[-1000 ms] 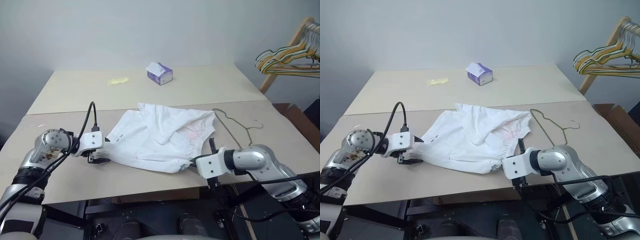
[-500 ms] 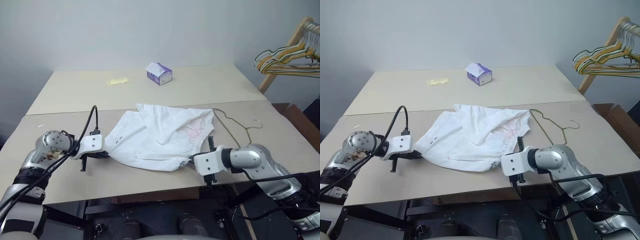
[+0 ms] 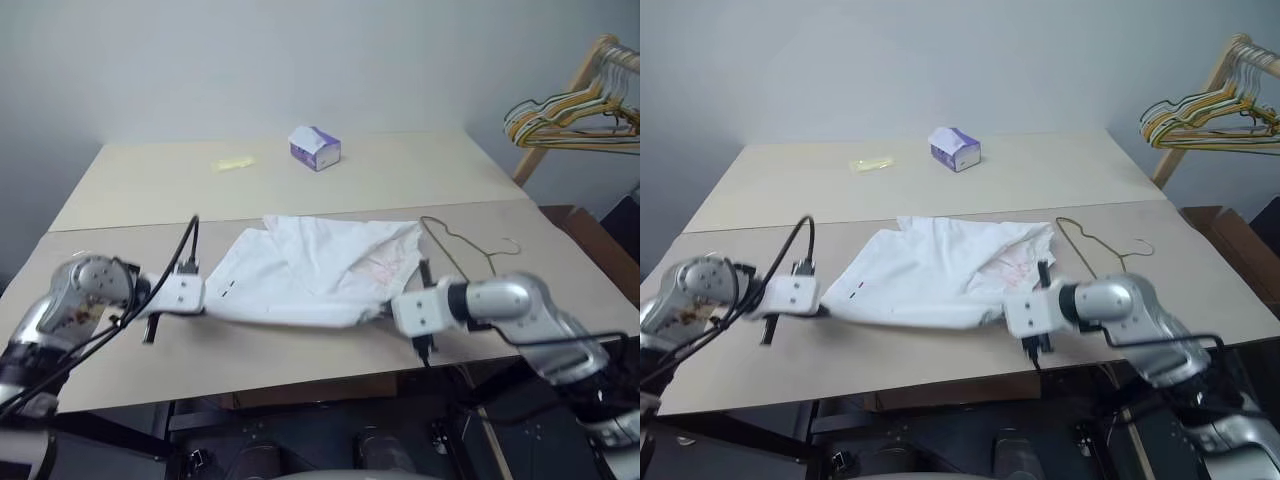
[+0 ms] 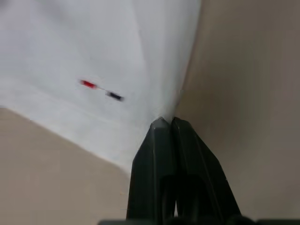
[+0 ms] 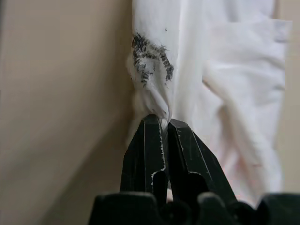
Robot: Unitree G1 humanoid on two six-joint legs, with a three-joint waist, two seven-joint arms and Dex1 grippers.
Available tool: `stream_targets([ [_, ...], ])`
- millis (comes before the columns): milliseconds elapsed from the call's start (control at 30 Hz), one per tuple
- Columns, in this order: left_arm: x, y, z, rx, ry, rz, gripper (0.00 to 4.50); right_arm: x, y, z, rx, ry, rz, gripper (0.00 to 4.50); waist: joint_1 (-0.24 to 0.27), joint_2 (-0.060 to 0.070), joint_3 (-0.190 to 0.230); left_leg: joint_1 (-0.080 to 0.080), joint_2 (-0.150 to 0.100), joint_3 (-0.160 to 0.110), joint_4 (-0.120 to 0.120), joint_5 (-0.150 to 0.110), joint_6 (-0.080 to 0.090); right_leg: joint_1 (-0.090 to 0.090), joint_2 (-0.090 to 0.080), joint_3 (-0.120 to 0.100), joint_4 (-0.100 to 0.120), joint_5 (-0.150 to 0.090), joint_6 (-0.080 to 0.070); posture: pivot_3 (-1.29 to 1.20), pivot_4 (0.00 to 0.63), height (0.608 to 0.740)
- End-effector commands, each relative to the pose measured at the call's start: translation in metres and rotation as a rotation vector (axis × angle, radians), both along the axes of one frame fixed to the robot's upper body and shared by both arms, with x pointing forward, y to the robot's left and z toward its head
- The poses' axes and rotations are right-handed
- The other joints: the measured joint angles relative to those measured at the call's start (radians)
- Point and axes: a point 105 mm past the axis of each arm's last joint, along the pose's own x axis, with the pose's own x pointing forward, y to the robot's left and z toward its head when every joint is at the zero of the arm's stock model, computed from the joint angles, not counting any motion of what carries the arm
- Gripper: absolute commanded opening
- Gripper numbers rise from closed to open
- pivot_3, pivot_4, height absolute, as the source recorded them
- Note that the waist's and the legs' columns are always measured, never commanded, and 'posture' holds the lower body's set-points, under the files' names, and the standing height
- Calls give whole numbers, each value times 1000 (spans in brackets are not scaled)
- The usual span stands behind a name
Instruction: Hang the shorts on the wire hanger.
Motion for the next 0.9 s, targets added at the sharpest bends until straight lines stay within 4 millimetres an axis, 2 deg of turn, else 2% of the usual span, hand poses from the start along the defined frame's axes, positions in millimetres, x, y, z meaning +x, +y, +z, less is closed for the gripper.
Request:
stream_targets([
  [33, 56, -15, 45, 0, -309, 95, 26, 59, -5, 34, -4, -188, -130, 0, -1, 0, 0, 0, 0, 0, 0, 0, 0, 0, 0, 0, 0, 2, -3, -26, 0, 740],
  [67, 75, -18, 67, -21, -435, 157, 26, 83, -4, 53, 16, -284, -197, 0, -6, 0, 0, -1, 0, 0, 0, 0, 0, 0, 0, 0, 0, 3, -4, -26, 0, 740],
  [133, 107, -20, 125, -144, -729, 325, 26, 124, -5, 101, 71, -541, -345, 0, -15, 0, 0, -4, -1, 0, 0, 1, -1, -3, 0, 1, -1, 4, -4, -29, 0, 740],
  [167, 114, -18, 155, -221, -880, 392, 26, 137, -6, 128, 104, -689, -405, 0, -21, 0, 0, -8, -2, -1, -1, 3, -4, -7, -1, 1, -1, 5, -3, -30, 0, 740],
  [200, 117, -17, 173, -270, -973, 433, 26, 144, -7, 145, 125, -784, -437, 0, -29, 0, 0, -10, -2, -1, -2, 5, -8, -10, -1, 1, 2, 5, -4, -29, 0, 740],
  [233, 116, -11, 202, -370, -1110, 500, 26, 147, -8, 173, 192, -920, -487, 0, -33, 0, -1, -15, -2, -3, -3, 9, -15, -15, -2, 0, 4, 6, -4, -26, 0, 740],
  [300, 97, 7, 253, -501, -1406, 587, 26, 139, -12, 225, 390, -1169, -577, 0, -45, -1, -1, -22, -3, -2, -8, 10, -17, -27, -4, 1, 4, 5, -4, -23, 0, 740],
  [333, 84, 14, 269, -527, -1517, 586, 26, 132, -14, 239, 451, -1243, -584, 0, -51, -1, -1, -24, -3, -2, -11, 10, -17, -31, -4, 2, 4, 5, -4, -24, 0, 740],
  [367, 76, 18, 274, -534, -1551, 571, 26, 127, -13, 242, 471, -1274, -561, 0, -55, -1, -1, -25, -5, -1, -17, 10, -18, -36, -6, 2, 4, 5, -4, -25, 0, 740],
  [500, 63, 19, 252, -471, -1481, 460, 26, 114, 1, 218, 475, -1247, -415, 0, -73, 0, -2, -28, -5, 2, -20, 10, -18, -41, -7, 0, 4, 5, -4, -20, 0, 740],
  [600, 44, 8, 218, -393, -1340, 299, 26, 102, 13, 177, 446, -1114, -299, 0, -82, 0, -2, -30, -6, 3, -17, 10, -18, -39, -8, 0, 0, 5, -3, -17, 0, 740],
  [667, 29, -2, 184, -339, -1134, 162, 26, 93, 23, 136, 354, -964, -177, 0, -86, 0, -2, -33, -5, 2, -12, 10, -17, -39, -8, -1, 0, 5, -2, -13, 0, 740],
  [733, 6, -5, 130, -211, -843, 43, 26, 73, 34, 81, 244, -767, -20, 0, -88, 0, -2, -33, -5, 2, -8, 9, -16, -38, -7, 0, 3, 6, -2, -5, 0, 740],
  [767, -6, -1, 106, -161, -702, 38, 26, 64, 37, 63, 218, -709, 16, 0, -91, 1, -2, -33, -3, 2, -6, 7, -12, -38, -5, 0, 4, 6, -2, -1, 0, 740],
  [900, -47, 16, 48, -26, -350, 44, 26, 41, 44, 17, 131, -557, 110, 0, -90, 1, -1, -16, -1, 3, -5, 0, -1, -22, -4, 2, 2, 6, -2, 5, 0, 740],
])
